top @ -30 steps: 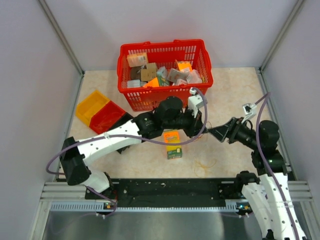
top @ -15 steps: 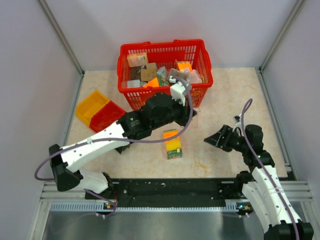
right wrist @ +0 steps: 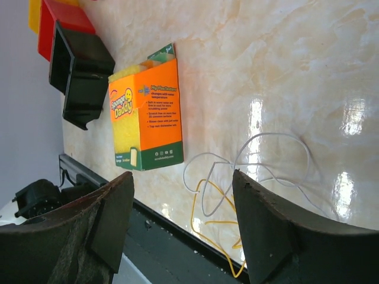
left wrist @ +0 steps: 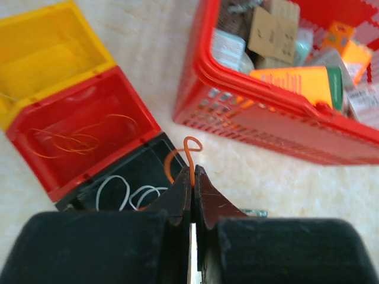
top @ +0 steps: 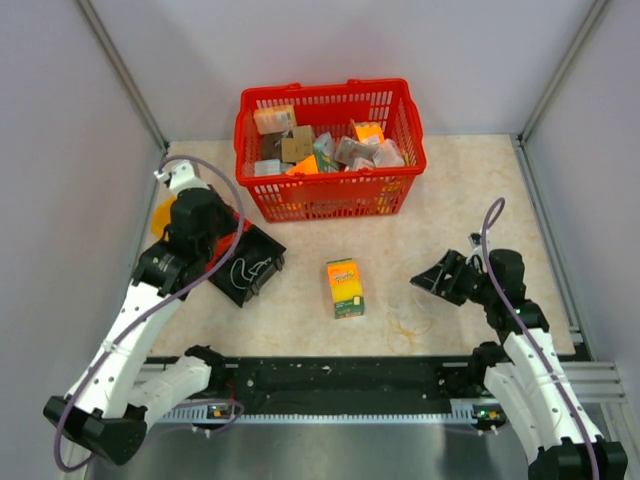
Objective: Untangle the cables
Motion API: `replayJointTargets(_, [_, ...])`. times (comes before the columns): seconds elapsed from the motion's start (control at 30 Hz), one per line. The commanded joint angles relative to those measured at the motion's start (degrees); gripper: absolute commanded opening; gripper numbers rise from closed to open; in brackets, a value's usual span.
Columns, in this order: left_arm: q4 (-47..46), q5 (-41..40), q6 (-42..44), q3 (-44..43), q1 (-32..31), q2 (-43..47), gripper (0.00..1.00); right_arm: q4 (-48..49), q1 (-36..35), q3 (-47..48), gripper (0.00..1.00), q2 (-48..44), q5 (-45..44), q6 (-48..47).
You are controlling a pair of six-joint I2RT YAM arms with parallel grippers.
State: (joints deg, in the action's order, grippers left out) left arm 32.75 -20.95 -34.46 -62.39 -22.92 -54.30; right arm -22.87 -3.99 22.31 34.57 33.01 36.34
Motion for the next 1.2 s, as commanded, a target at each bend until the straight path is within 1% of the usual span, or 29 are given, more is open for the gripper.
replayJointTargets(0.0, [1.5,-7.7,-2.2,-0.9,4.7,1.0,0.0,-0.3,-0.3,3.3,0.67,-0.7,-0.5,-1.0])
replayJointTargets(0.13, [2.7,-8.4,-2.8,-2.2,9.6,-1.9,0.0,-1.6,-0.3,3.8,0.66,-1.7,-0.5,-0.9])
replayJointTargets(0.2, [2.2,-7.8,-4.1,-1.9,12.5,-2.8,0.02,-2.1,-0.3,3.8,0.66,-2.5,-0.8,-0.8])
replayJointTargets(0.27, [-0.2,-5.5,-5.2,-0.5,15.7,-3.6,0.02,-2.4,-0.3,4.0,0.66,-3.1,-1.1,-0.7])
replayJointTargets(0.33, [-2.3,-0.9,-6.8,0.9,19.2,-4.8,0.01,-2.9,-0.3,4.1,0.66,-3.5,-1.0,-0.8])
replayJointTargets(0.43, [-4.5,3.2,-9.0,1.8,22.6,-8.2,0.0,-3.7,-0.3,4.3,0.66,-3.8,-1.1,-1.0])
replayJointTargets(0.47, [-4.5,3.5,-9.6,1.7,24.1,-9.5,0.05,-3.8,-0.3,4.2,0.66,-4.0,-1.3,-1.0])
replayJointTargets(0.57, [-3.1,8.0,-11.2,0.0,26.8,-14.6,0.54,-4.5,-0.3,4.2,0.66,-4.4,-1.4,-1.1])
replayJointTargets(0.6, [-1.8,9.4,-11.8,-0.7,26.9,-15.9,0.69,-4.7,-0.2,4.3,0.66,-4.5,-1.4,-1.3])
replayJointTargets(0.63, [-0.9,10.5,-11.9,-1.4,26.8,-16.8,0.81,-5.0,-0.3,4.4,0.66,-4.6,-1.5,-1.4])
replayJointTargets(0.73, [1.4,13.3,-11.6,-1.9,26.9,-17.6,0.91,-5.3,-0.3,4.0,0.66,-5.3,-2.3,-1.5])
replayJointTargets(0.8, [1.7,14.9,-10.9,-1.1,26.8,-16.5,0.89,-5.3,-0.4,3.7,0.66,-5.1,-2.6,-1.6])
replayJointTargets(0.87, [0.6,20.0,-9.0,0.5,26.8,-14.3,0.85,-5.3,-0.3,3.8,0.66,-4.5,-3.0,-2.3])
replayJointTargets(0.93, [-1.5,28.2,-6.7,2.8,26.9,-11.7,0.83,-5.3,-0.4,4.0,0.66,-3.5,-3.6,-3.2])
replayJointTargets(1.03, [-9.3,43.2,-4.3,7.2,26.3,-6.9,0.81,-4.6,-0.2,4.1,0.66,-1.5,-4.4,-3.6])
replayJointTargets(1.1, [-14.2,48.8,-3.9,8.9,23.8,-3.9,0.82,-4.0,-0.3,4.1,0.65,0.7,-4.5,-3.9])
replayJointTargets(1.17, [-15.6,47.4,-3.2,8.6,17.2,-1.5,0.84,-3.8,-0.2,4.3,0.64,3.6,-4.8,-4.5])
